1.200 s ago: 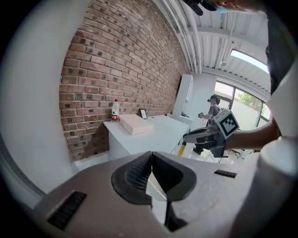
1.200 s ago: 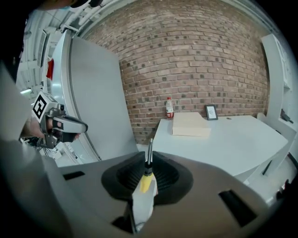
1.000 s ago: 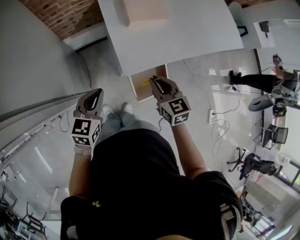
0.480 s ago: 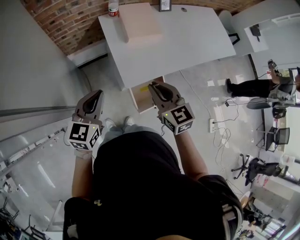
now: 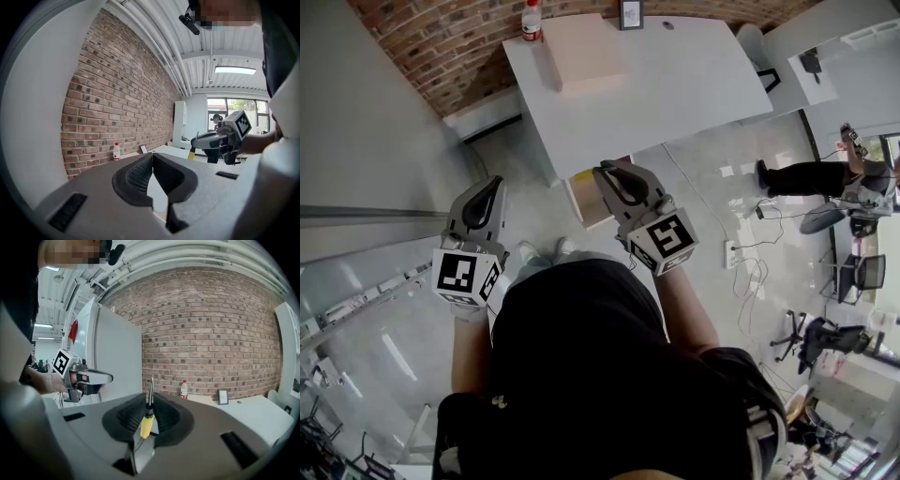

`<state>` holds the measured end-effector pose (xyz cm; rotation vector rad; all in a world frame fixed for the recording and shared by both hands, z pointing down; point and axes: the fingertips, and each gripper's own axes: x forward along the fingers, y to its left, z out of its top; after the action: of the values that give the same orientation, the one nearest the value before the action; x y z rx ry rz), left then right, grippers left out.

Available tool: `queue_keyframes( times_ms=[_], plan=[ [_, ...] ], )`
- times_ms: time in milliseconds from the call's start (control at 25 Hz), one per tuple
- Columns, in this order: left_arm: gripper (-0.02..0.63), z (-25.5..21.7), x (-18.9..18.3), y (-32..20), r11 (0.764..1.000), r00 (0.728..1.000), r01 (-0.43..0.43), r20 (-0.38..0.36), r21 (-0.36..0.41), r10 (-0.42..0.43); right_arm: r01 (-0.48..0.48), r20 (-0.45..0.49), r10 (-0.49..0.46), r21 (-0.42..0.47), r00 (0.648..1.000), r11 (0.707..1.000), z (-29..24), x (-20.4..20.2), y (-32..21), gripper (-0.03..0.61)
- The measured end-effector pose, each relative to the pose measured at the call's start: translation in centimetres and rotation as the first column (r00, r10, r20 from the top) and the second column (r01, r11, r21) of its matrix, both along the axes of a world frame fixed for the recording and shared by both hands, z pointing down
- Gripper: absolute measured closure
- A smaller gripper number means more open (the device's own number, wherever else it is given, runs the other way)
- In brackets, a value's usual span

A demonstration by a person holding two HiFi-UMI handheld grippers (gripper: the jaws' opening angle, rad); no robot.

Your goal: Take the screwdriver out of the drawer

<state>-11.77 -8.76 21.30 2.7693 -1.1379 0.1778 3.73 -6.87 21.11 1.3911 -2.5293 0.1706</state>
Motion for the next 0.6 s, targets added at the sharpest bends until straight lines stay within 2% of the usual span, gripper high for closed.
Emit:
queue_keyframes(
  times_ms=[600],
  plan=[
    [0.609, -1.4, -0.7, 0.5, 1.000, 1.000, 0.000, -0.002, 0.027, 0.001, 0.026, 0.021, -0.027, 0.049, 0.999, 0.998, -2.3, -1.8, -0.7, 0.522]
  ],
)
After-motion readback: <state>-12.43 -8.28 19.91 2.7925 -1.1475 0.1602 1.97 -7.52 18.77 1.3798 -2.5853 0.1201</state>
